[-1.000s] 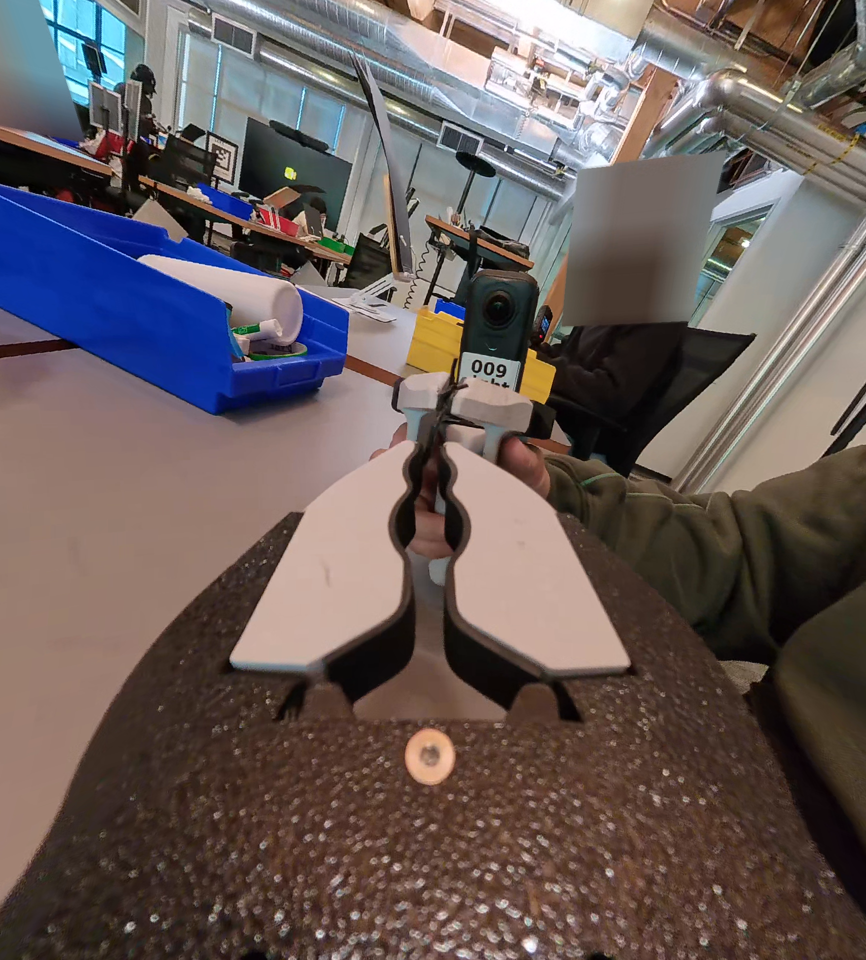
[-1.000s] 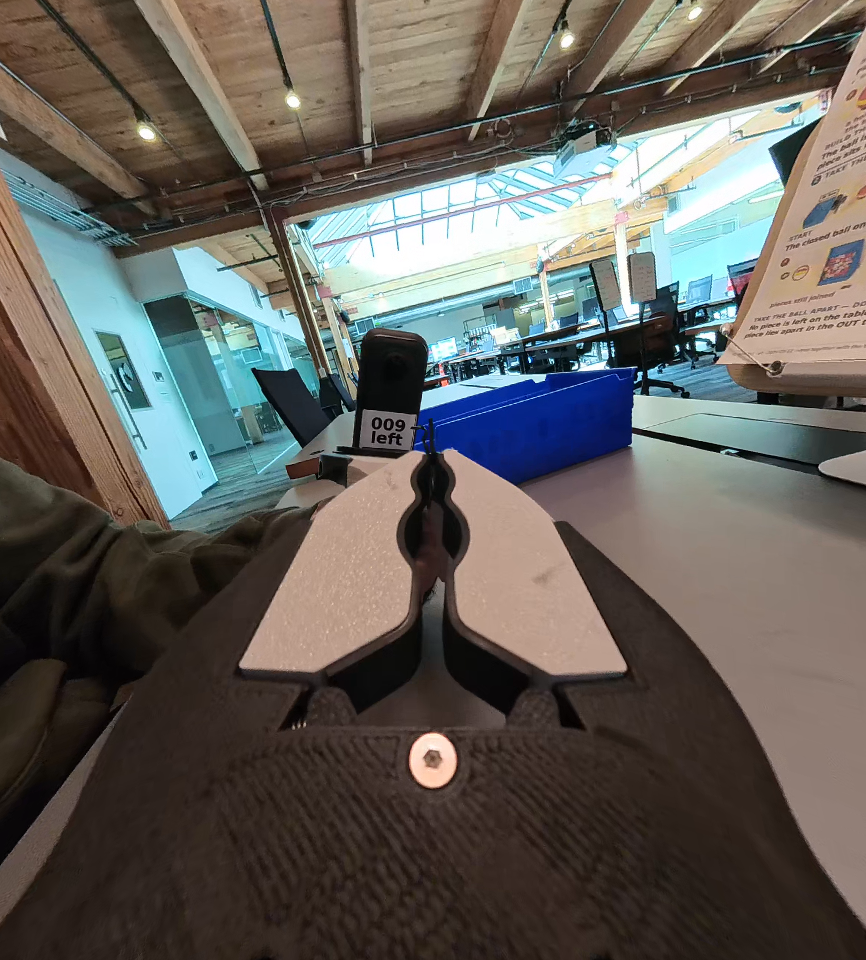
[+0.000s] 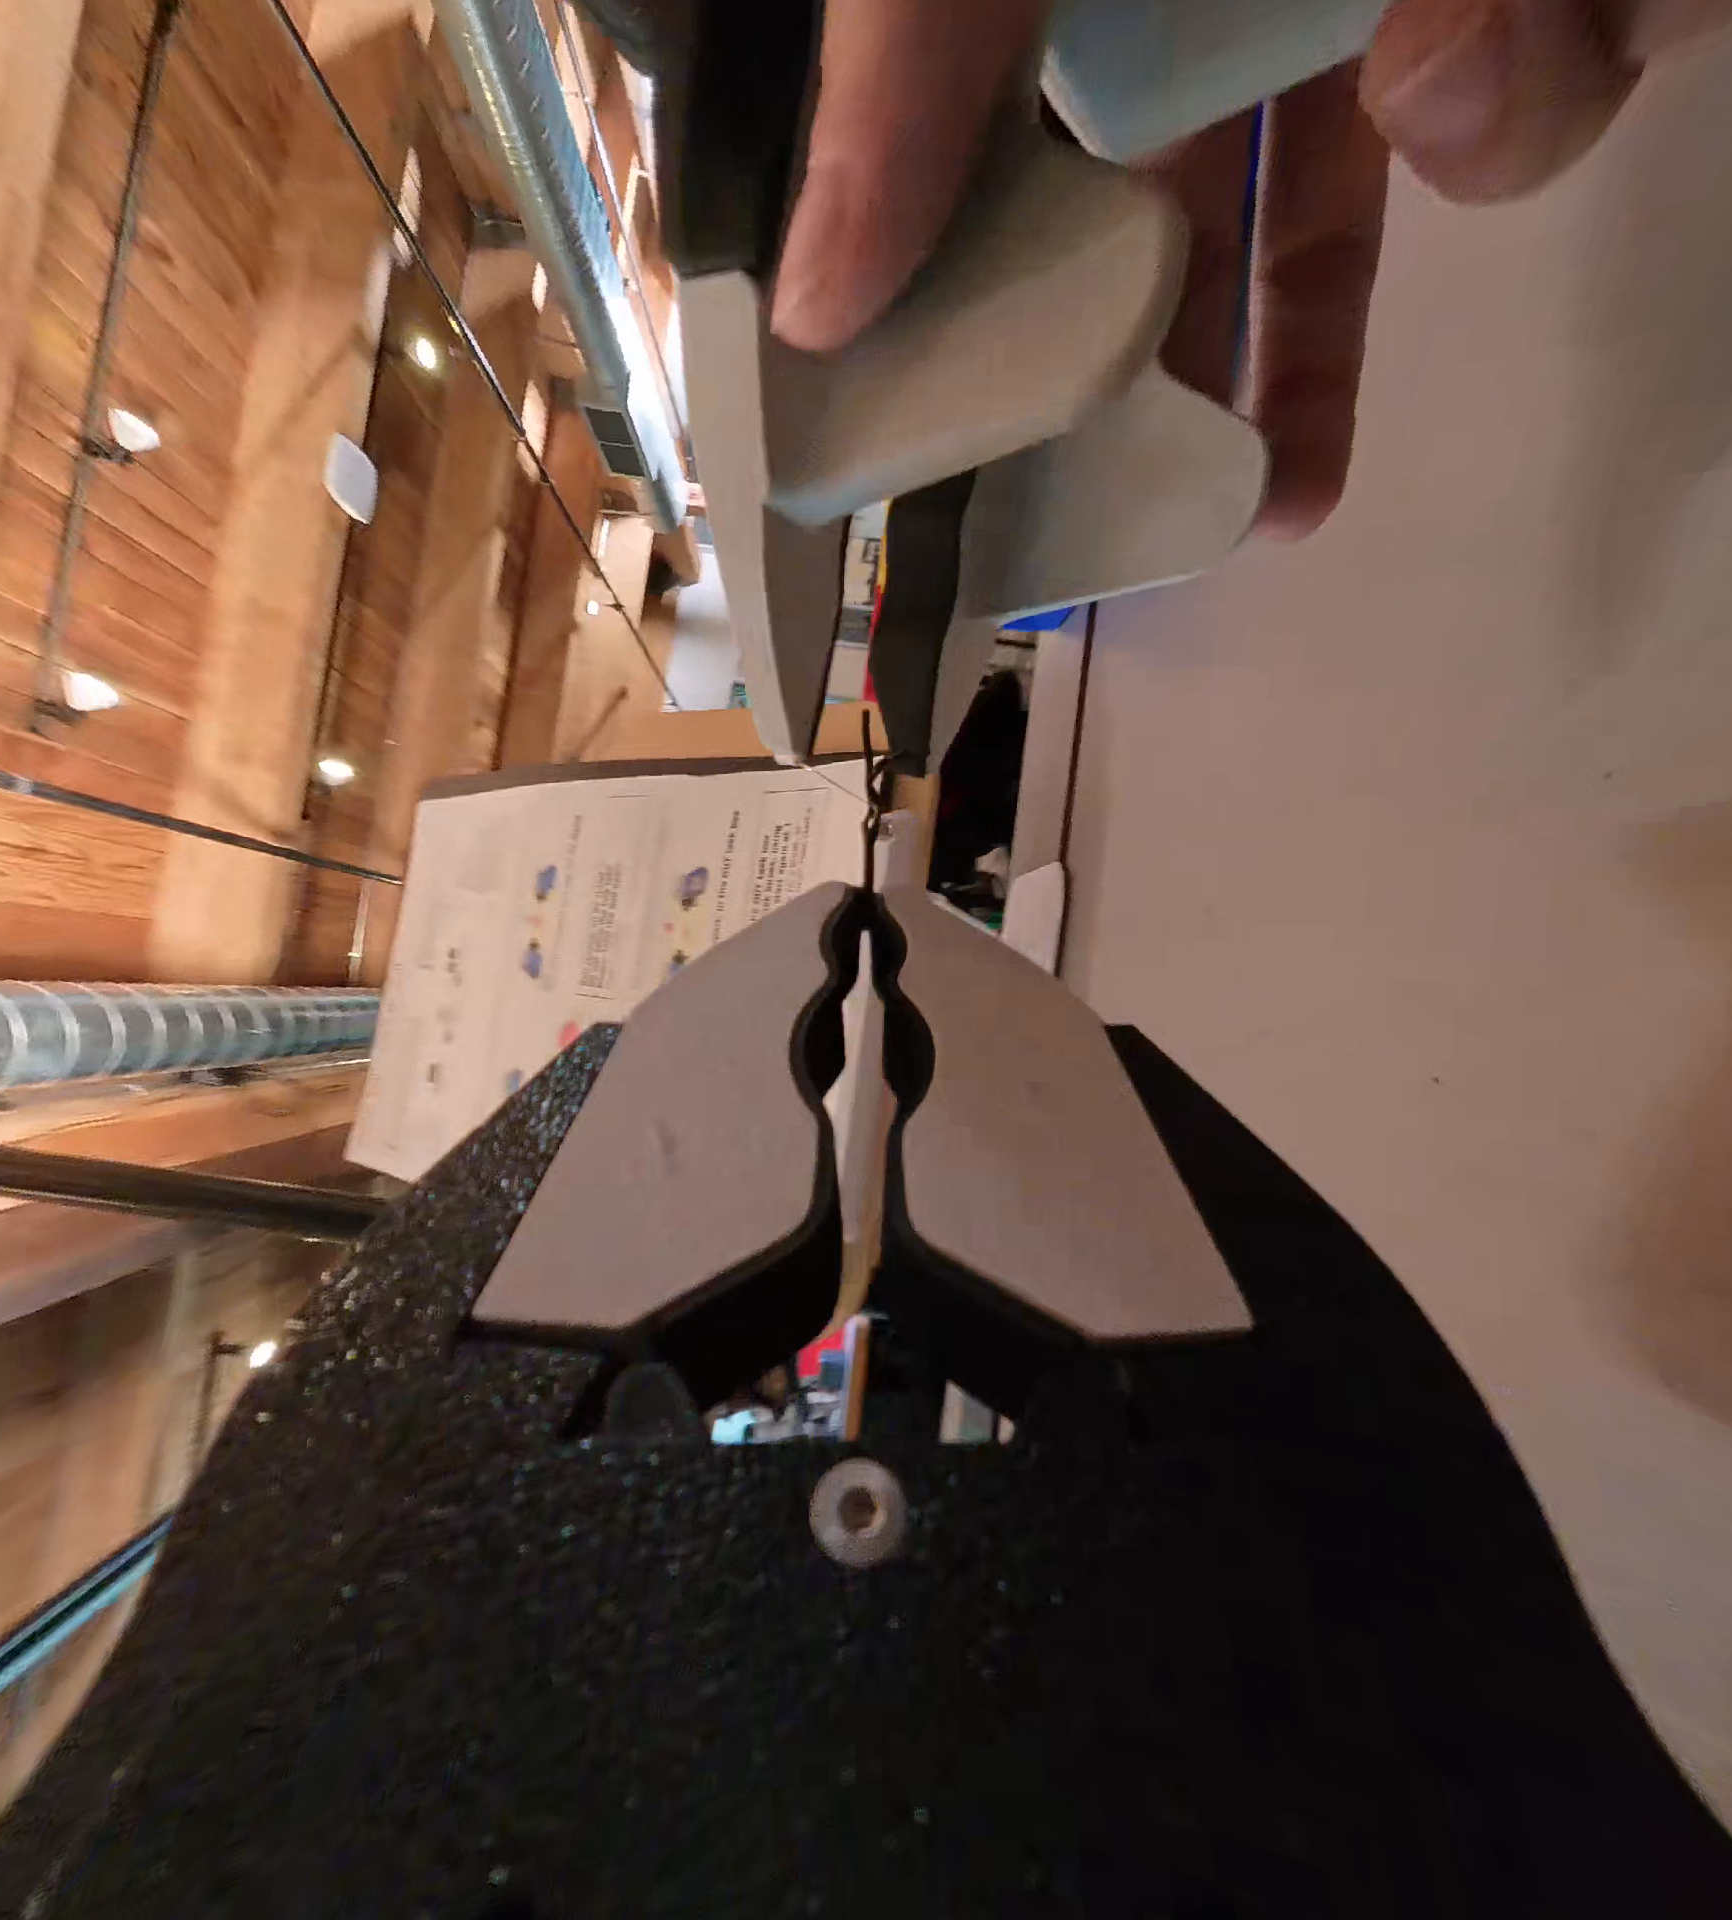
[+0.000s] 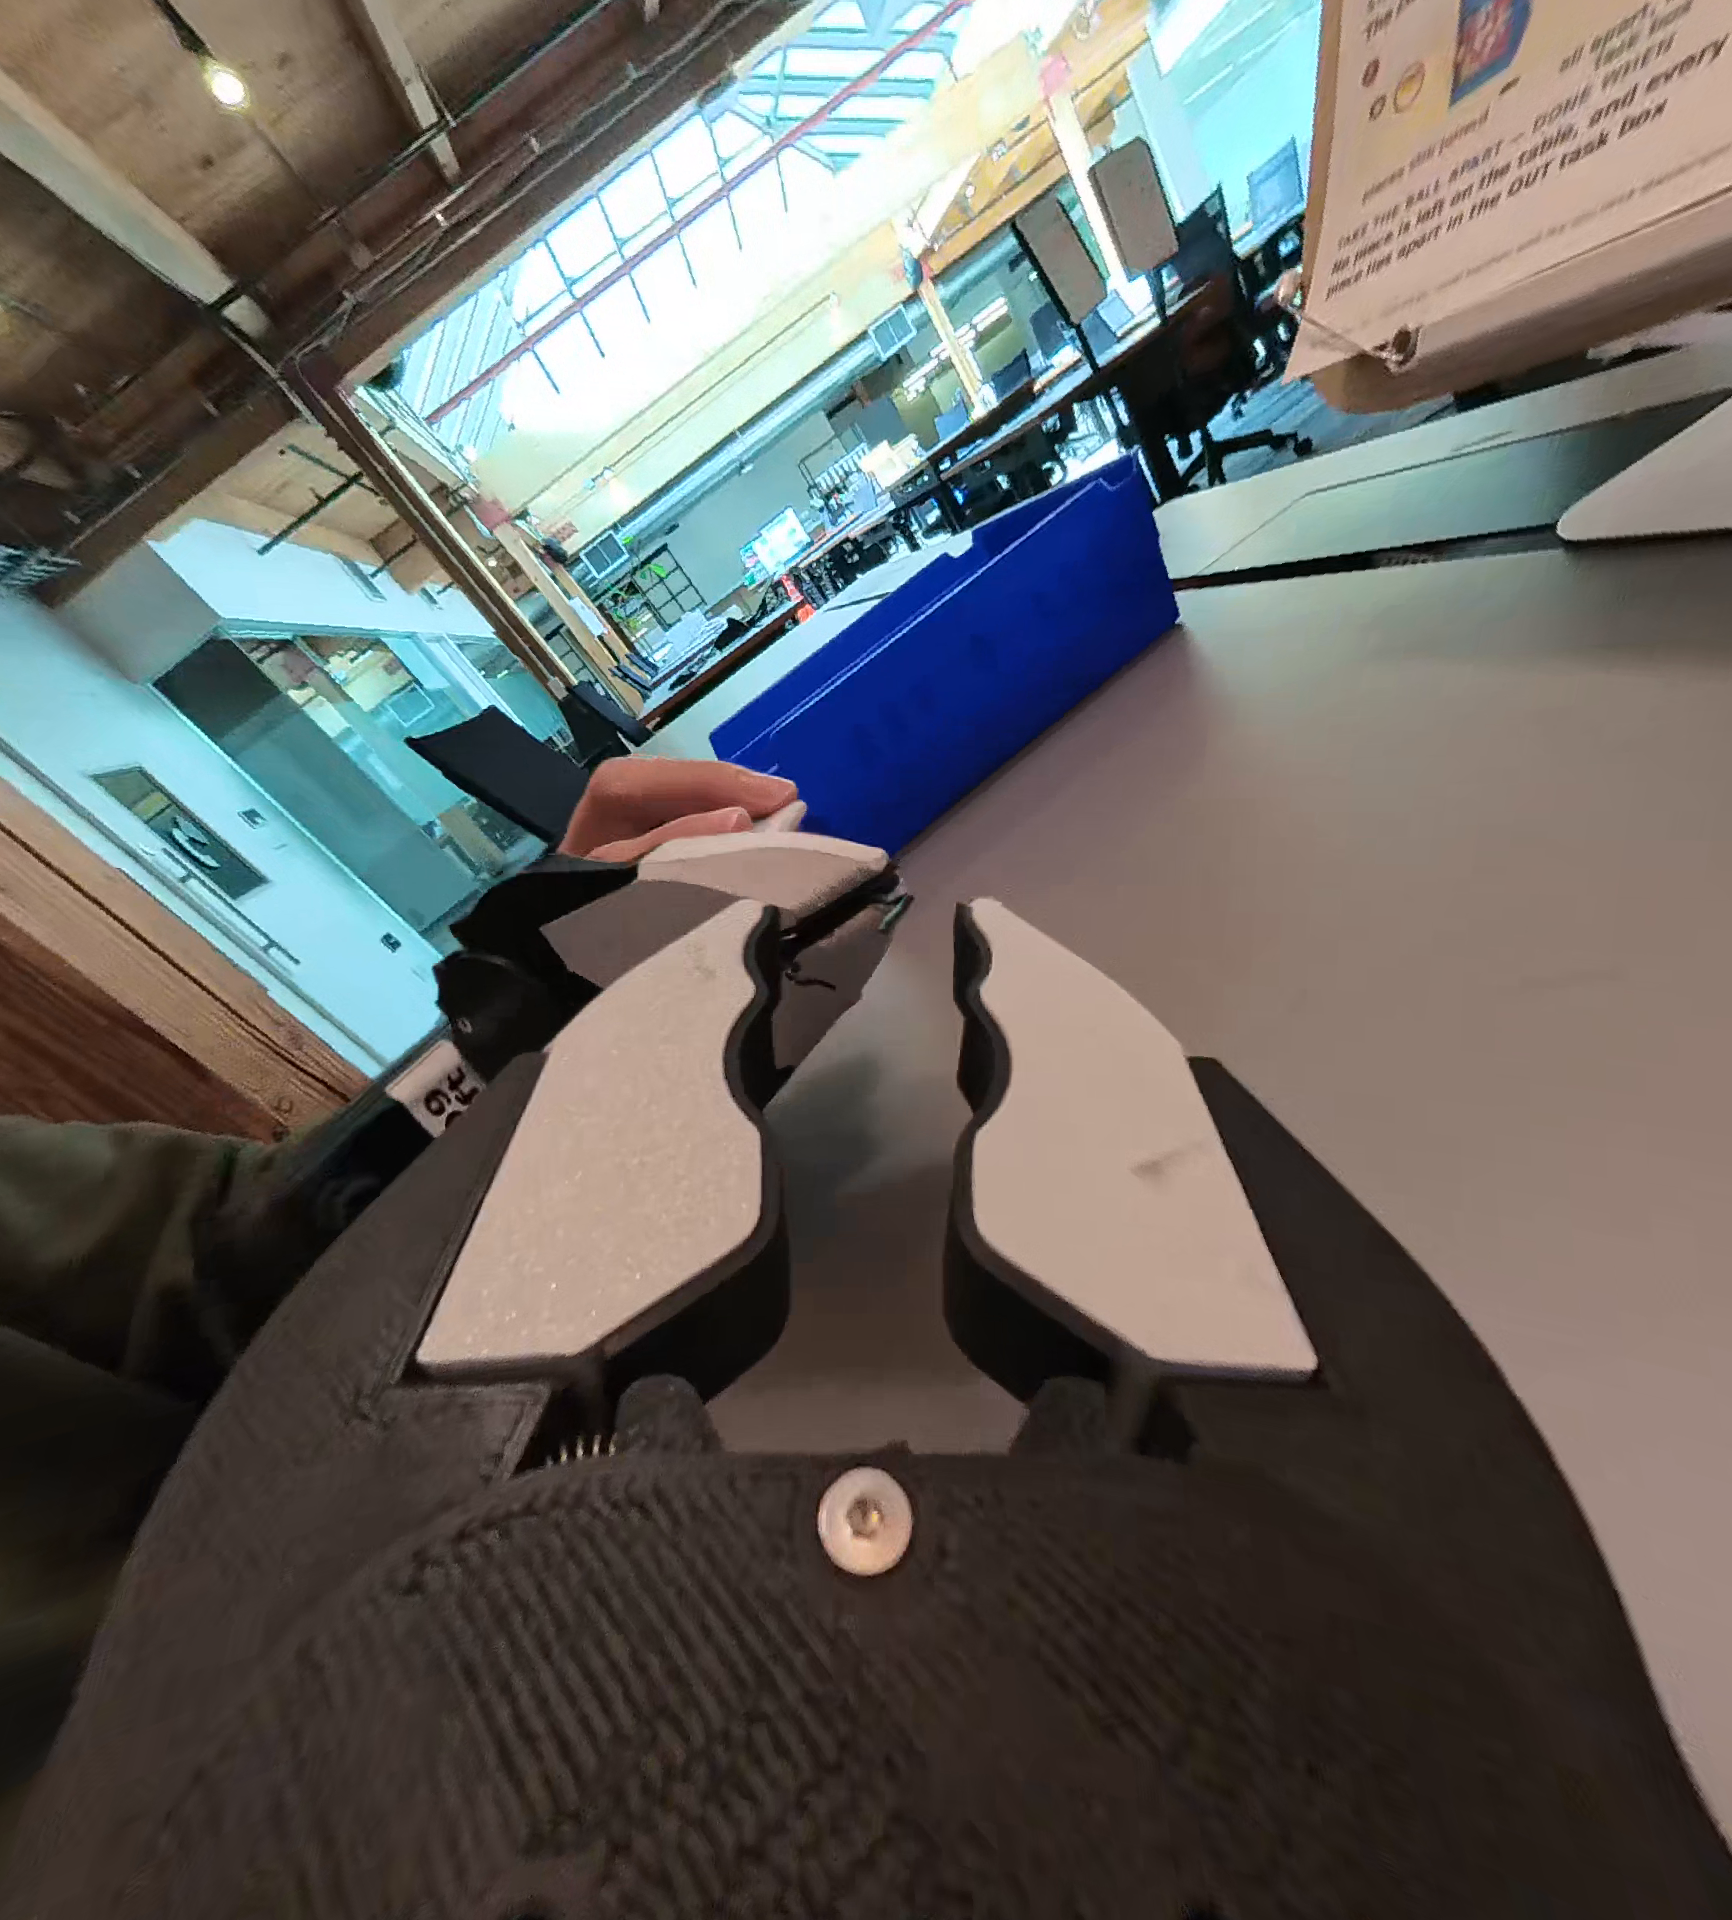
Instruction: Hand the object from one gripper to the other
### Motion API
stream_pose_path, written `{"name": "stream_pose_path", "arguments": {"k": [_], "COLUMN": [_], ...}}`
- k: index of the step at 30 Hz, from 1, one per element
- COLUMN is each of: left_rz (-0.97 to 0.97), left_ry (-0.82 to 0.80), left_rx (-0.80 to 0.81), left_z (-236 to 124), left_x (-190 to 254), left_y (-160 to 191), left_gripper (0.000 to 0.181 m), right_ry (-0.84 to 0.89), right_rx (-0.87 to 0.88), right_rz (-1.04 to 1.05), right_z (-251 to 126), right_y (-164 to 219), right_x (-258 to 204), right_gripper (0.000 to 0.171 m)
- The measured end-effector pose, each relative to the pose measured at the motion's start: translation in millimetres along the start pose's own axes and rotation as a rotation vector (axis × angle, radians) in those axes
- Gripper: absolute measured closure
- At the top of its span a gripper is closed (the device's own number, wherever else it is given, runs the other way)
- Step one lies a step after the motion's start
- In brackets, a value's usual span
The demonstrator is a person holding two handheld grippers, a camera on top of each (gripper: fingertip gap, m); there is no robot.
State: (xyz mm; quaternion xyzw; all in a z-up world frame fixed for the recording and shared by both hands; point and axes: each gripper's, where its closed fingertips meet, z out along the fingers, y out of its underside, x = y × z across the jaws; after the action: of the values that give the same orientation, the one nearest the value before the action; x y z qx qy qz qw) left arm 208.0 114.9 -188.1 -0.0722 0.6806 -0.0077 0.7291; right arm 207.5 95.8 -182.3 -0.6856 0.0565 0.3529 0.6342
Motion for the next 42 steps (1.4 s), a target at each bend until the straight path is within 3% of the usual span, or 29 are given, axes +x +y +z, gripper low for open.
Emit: {"name": "stream_pose_path", "arguments": {"k": [9,14,18,22,28,30,36,42], "left_rz": [0.094,0.112,0.022,-0.357,-1.511,-1.785,-2.092,-2.206], "left_ry": [-0.019,-0.022,-0.017,0.087,0.509,0.620,0.766,0.793], "left_rx": [-0.033,-0.039,-0.034,0.033,0.260,0.314,0.383,0.429], "left_z": [3.7,4.4,4.7,2.5,-1.5,-1.7,-2.0,-1.6], "left_x": [2.4,3.4,2.7,6.6,-2.2,-7.3,-4.3,-5.7], "left_y": [2.2,2.9,4.1,-1.4,-26.3,-27.5,-35.6,-38.1], "left_gripper": [0.180,0.180,0.157,0.141,0.135,0.136,0.149,0.173], "right_ry": [0.036,0.041,0.044,0.049,0.093,0.136,0.171,0.175], "right_rx": [-0.002,-0.001,0.006,0.062,0.195,0.199,0.177,0.200], "right_rz": [0.041,0.057,0.034,-0.059,-0.400,-0.551,-0.866,-0.896], "right_z": [-4.5,-4.2,-5.0,-9.5,-19.1,-19.0,-8.0,-2.8], "right_y": [1.0,1.8,-0.3,-11.5,-34.5,-35.6,-25.0,-21.4], "right_x": [10.3,13.0,13.9,13.0,-0.1,-4.5,-23.2,-28.7], "right_gripper": [0.168,0.170,0.170,0.170,0.170,0.170,0.170,0.170]}}
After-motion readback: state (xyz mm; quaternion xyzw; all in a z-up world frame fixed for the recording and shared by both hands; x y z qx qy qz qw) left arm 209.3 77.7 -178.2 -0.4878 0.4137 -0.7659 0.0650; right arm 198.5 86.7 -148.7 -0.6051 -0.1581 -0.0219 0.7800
